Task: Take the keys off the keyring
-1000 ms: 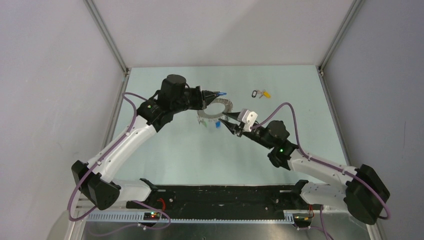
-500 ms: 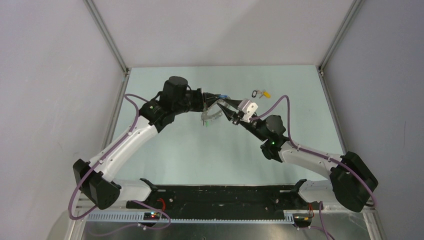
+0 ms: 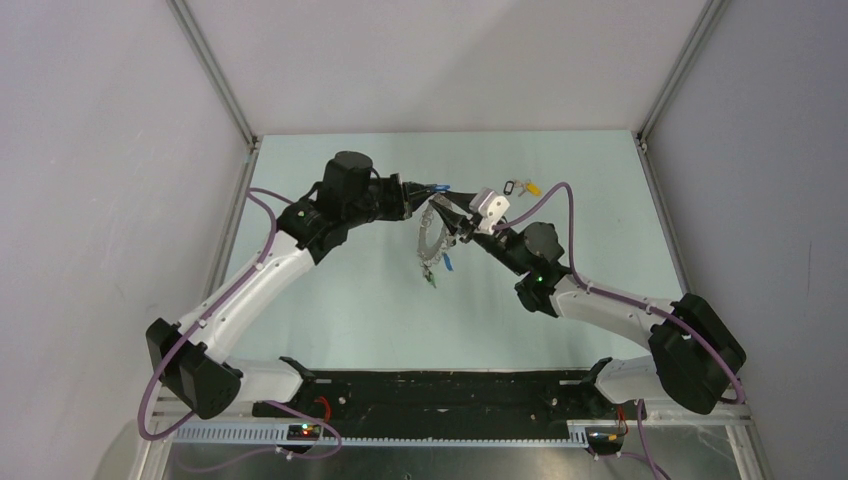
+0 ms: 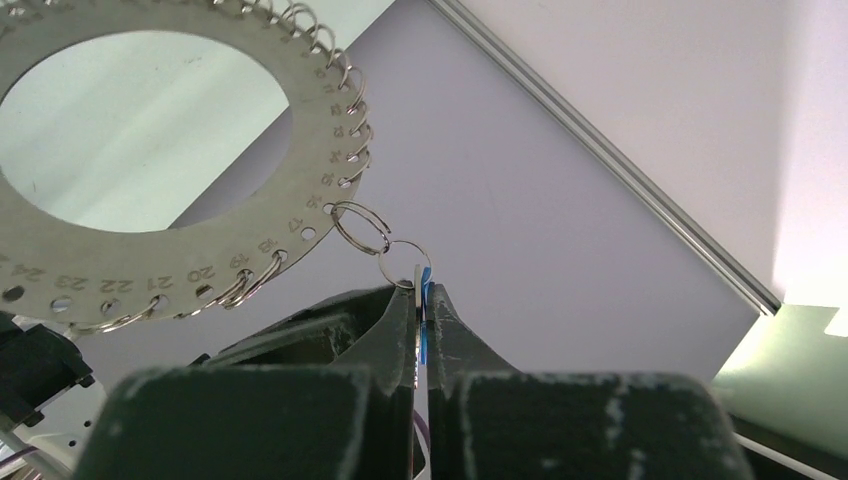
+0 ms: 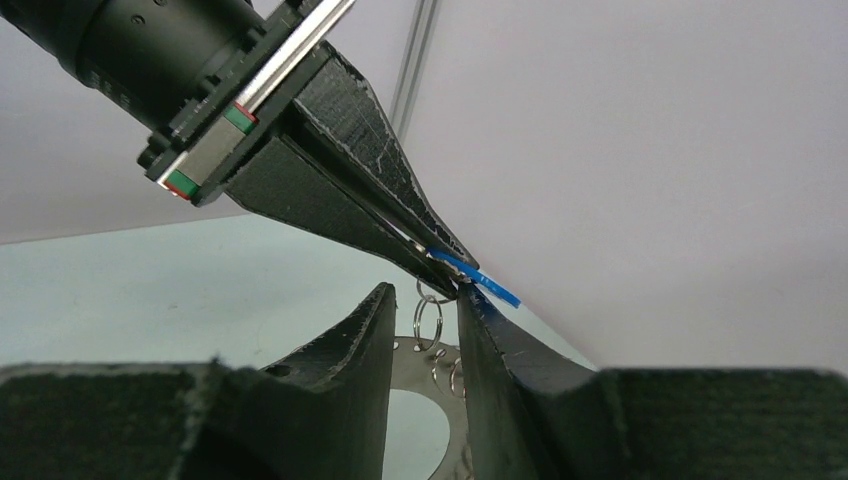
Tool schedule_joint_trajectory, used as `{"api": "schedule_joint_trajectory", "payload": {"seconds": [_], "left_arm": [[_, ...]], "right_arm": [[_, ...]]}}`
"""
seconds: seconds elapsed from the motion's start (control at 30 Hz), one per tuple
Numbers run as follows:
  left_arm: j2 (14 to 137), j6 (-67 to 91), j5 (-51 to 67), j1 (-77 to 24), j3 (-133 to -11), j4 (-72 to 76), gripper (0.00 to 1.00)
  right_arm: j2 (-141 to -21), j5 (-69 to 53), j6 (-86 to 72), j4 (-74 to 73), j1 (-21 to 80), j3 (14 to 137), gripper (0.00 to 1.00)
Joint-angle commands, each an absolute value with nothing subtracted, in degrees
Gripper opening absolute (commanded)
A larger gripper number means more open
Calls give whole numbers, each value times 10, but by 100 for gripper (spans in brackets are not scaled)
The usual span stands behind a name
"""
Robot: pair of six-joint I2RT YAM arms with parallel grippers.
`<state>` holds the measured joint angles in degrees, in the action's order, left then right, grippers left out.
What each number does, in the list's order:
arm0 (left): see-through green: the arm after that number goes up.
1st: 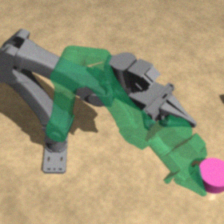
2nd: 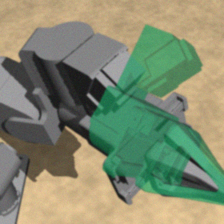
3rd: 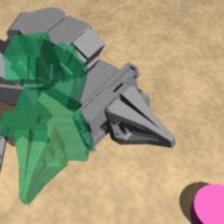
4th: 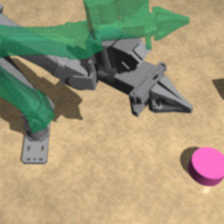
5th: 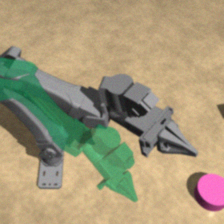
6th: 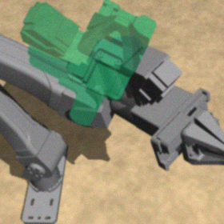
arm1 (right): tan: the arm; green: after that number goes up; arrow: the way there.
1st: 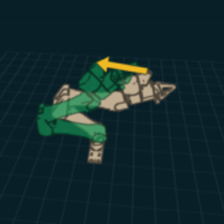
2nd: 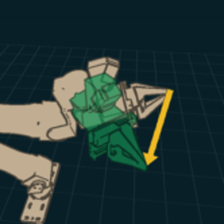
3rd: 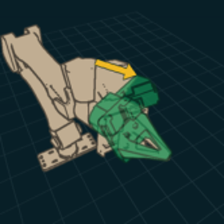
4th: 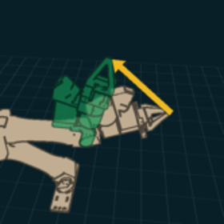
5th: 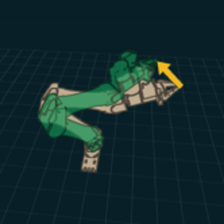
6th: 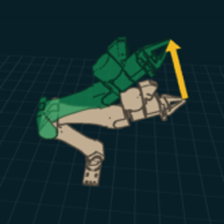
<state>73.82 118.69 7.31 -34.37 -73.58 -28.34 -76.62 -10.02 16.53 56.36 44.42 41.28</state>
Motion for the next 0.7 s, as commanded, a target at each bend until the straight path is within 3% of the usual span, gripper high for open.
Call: {"api": "schedule_joint_trajectory", "payload": {"seconds": [0.0,0.23,0.67], "left_arm": [[720,1249,74,-348,-751,-259,0],[713,1250,64,-347,-747,-257,0],[708,1247,66,-348,-754,-255,0]], "right_arm": [[-763,-85,166,536,440,440,35],[-736,-67,162,528,432,409,40],[-771,-144,139,541,414,443,38]]}}
